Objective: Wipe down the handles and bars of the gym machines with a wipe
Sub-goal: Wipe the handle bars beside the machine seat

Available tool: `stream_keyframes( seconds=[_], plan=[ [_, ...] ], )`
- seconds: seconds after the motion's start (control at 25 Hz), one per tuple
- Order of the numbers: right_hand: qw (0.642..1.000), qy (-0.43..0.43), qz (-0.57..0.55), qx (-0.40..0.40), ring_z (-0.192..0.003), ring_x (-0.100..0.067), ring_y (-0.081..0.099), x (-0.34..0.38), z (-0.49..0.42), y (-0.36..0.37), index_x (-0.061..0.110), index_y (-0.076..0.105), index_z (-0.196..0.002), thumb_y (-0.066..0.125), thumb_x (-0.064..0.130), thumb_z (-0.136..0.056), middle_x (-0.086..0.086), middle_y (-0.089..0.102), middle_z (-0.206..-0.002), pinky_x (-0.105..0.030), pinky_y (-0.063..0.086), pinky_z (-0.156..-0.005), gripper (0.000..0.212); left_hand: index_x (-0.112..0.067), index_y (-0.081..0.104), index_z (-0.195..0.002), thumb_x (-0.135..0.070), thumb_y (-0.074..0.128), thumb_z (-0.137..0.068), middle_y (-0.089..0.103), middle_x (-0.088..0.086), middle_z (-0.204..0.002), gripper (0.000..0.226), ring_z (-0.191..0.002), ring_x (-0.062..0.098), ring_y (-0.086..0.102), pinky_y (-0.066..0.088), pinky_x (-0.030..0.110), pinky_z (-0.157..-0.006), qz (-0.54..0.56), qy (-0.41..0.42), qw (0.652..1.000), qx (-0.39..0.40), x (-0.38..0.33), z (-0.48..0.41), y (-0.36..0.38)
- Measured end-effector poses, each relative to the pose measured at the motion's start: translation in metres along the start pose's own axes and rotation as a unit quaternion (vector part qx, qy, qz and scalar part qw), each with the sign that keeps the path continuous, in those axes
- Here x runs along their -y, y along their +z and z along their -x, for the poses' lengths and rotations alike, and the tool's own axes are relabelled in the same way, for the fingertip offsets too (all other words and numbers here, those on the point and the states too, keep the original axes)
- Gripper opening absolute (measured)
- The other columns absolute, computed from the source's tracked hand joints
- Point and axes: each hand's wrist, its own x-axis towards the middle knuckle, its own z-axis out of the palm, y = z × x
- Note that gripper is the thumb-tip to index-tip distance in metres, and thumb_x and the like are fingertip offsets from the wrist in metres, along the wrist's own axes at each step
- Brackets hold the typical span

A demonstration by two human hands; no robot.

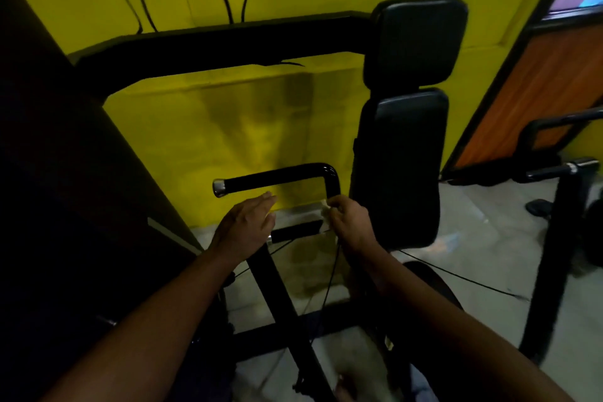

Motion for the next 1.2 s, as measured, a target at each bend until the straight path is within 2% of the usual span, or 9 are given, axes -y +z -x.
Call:
stream_keyframes(
  seconds=[0.08,0.16,0.36,0.48,0.52,0.64,0.8,1.0,1.2],
  plan=[
    [0.987,0.078,-0.139,-0.014,-0.081,-0.025,0.07,-0.002,0.028,-0.012,0.011,0.072,-0.097,0.057,0.029,-0.093,-0.011,0.073,-0.088,-0.051,0.058,-0.08,0.024,-0.009,0.059,-0.133,-0.025,0.052,-0.094,0.057,0.011,-0.137,0.043,-0.124,0.028,0.056,0.045,0.035,-0.099,0.02,0.022,0.999,0.021,-0.023,0.005,0.004],
    [0.968,0.122,-0.215,-0.046,-0.085,-0.026,0.071,-0.01,0.062,-0.025,0.013,0.071,-0.096,0.066,0.03,-0.09,-0.011,0.073,-0.09,-0.051,0.059,-0.081,0.019,-0.011,0.058,-0.134,-0.022,0.053,-0.097,0.057,0.009,-0.137,0.04,-0.125,0.028,0.055,0.045,0.035,-0.098,0.031,0.045,0.998,0.043,-0.049,0.013,0.008],
    [0.959,0.154,-0.162,-0.174,-0.078,-0.016,0.067,-0.043,0.164,-0.072,0.014,0.063,-0.09,0.071,0.019,-0.087,-0.007,0.07,-0.088,-0.031,0.053,-0.07,0.009,-0.011,0.059,-0.132,-0.021,0.052,-0.097,0.057,0.007,-0.137,0.036,-0.124,0.026,0.054,0.043,0.034,-0.101,0.083,0.119,0.983,0.112,-0.116,0.054,0.031],
    [0.955,0.172,-0.034,-0.238,-0.073,-0.012,0.058,-0.072,0.226,-0.102,0.01,0.063,-0.086,0.068,0.023,-0.087,-0.001,0.065,-0.079,-0.022,0.042,-0.061,0.014,-0.014,0.059,-0.131,-0.028,0.048,-0.096,0.058,0.006,-0.136,0.039,-0.126,0.024,0.054,0.044,0.037,-0.103,0.108,0.155,0.97,0.153,-0.169,0.078,0.048],
    [0.949,0.184,-0.01,-0.258,-0.075,-0.013,0.059,-0.081,0.246,-0.113,0.012,0.064,-0.089,0.067,0.024,-0.087,0.002,0.065,-0.08,-0.023,0.042,-0.06,0.012,-0.016,0.058,-0.133,-0.03,0.048,-0.096,0.058,0.004,-0.137,0.04,-0.126,0.022,0.054,0.044,0.039,-0.103,0.112,0.165,0.967,0.156,-0.189,0.085,0.051],
    [0.929,0.21,-0.013,-0.305,-0.09,-0.022,0.064,-0.104,0.294,-0.149,0.012,0.067,-0.101,0.064,0.022,-0.087,-0.004,0.07,-0.095,-0.035,0.052,-0.077,0.018,-0.017,0.056,-0.135,-0.029,0.049,-0.098,0.058,0.003,-0.136,0.039,-0.124,0.022,0.053,0.044,0.038,-0.103,0.119,0.208,0.957,0.162,-0.246,0.1,0.058],
    [0.916,0.228,-0.024,-0.329,-0.081,-0.021,0.068,-0.143,0.371,-0.21,0.014,0.068,-0.085,0.073,0.03,-0.079,-0.002,0.072,-0.082,-0.044,0.057,-0.076,0.018,-0.018,0.061,-0.129,-0.026,0.054,-0.096,0.063,0.001,-0.13,0.035,-0.119,0.021,0.057,0.045,0.034,-0.102,0.118,0.256,0.948,0.146,-0.337,0.134,0.072],
    [0.907,0.209,-0.04,-0.362,-0.079,-0.022,0.067,-0.196,0.498,-0.302,0.015,0.067,-0.081,0.075,0.025,-0.084,-0.003,0.071,-0.081,-0.039,0.056,-0.075,0.013,-0.019,0.058,-0.132,-0.028,0.052,-0.097,0.06,0.004,-0.133,0.037,-0.121,0.025,0.055,0.042,0.035,-0.1,0.125,0.242,0.949,0.155,-0.471,0.207,0.111],
    [0.898,0.233,-0.013,-0.373,-0.067,-0.016,0.053,-0.269,0.649,-0.396,0.005,0.063,-0.078,0.073,0.03,-0.086,-0.007,0.062,-0.072,-0.031,0.039,-0.062,0.027,-0.018,0.056,-0.133,-0.029,0.051,-0.097,0.061,0.006,-0.132,0.038,-0.12,0.026,0.056,0.043,0.036,-0.099,0.145,0.241,0.939,0.199,-0.637,0.305,0.151]
  ],
)
